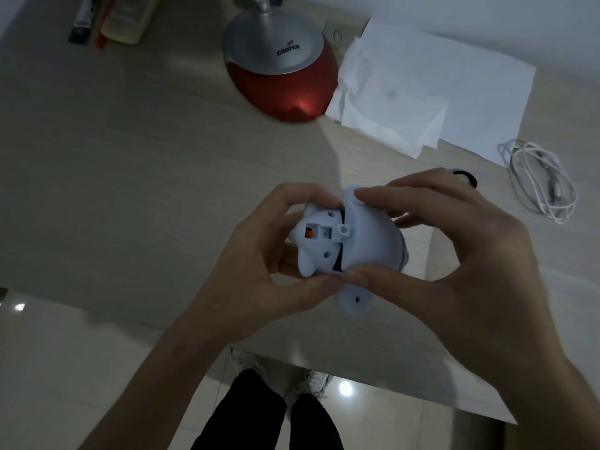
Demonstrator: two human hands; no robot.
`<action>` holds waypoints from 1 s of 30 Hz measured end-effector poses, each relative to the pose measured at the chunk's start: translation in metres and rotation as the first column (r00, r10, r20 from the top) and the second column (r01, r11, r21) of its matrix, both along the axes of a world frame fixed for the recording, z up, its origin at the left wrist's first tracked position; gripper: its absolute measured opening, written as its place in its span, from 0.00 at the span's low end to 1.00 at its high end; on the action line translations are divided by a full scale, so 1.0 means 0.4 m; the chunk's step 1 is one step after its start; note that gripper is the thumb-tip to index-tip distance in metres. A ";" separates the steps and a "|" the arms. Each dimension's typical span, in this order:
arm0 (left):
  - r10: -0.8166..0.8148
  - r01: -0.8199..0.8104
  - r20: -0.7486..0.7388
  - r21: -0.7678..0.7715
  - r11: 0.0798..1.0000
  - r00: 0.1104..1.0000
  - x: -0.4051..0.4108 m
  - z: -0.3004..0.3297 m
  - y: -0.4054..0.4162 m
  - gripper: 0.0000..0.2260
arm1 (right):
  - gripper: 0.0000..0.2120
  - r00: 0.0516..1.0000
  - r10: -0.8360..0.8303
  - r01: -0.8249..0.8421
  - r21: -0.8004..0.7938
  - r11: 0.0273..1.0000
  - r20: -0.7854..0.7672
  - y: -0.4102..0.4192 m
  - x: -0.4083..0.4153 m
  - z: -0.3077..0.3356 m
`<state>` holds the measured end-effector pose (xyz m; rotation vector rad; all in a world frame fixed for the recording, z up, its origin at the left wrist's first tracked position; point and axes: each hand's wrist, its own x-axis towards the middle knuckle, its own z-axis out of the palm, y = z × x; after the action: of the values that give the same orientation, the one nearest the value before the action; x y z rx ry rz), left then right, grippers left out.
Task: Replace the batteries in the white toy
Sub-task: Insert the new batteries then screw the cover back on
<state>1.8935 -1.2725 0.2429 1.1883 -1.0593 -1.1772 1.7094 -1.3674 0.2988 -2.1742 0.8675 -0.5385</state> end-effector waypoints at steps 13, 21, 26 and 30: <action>-0.009 0.009 -0.039 0.010 1.000 0.999 0.010 0.003 0.018 0.25 | 0.26 0.995 0.096 -0.098 -0.050 0.994 -0.026 -0.022 -0.009 0.033; 0.001 -0.001 0.000 -0.004 1.000 1.000 0.017 0.008 0.025 0.25 | 0.25 0.988 0.100 -0.114 -0.120 0.986 -0.115 -0.015 -0.007 0.028; 0.017 -0.017 -0.002 -0.028 0.999 1.000 0.005 0.010 0.026 0.24 | 0.25 0.990 0.070 -0.090 -0.165 0.982 -0.122 -0.005 -0.006 0.020; 0.034 -0.034 -0.014 -0.028 0.999 0.999 0.002 0.010 0.022 0.24 | 0.24 0.989 0.068 -0.087 -0.149 0.985 -0.129 -0.006 -0.005 0.022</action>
<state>1.8943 -1.2636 0.2469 1.1701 -1.0385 -1.1392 1.7075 -1.3700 0.3078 -2.3932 0.8258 -0.4486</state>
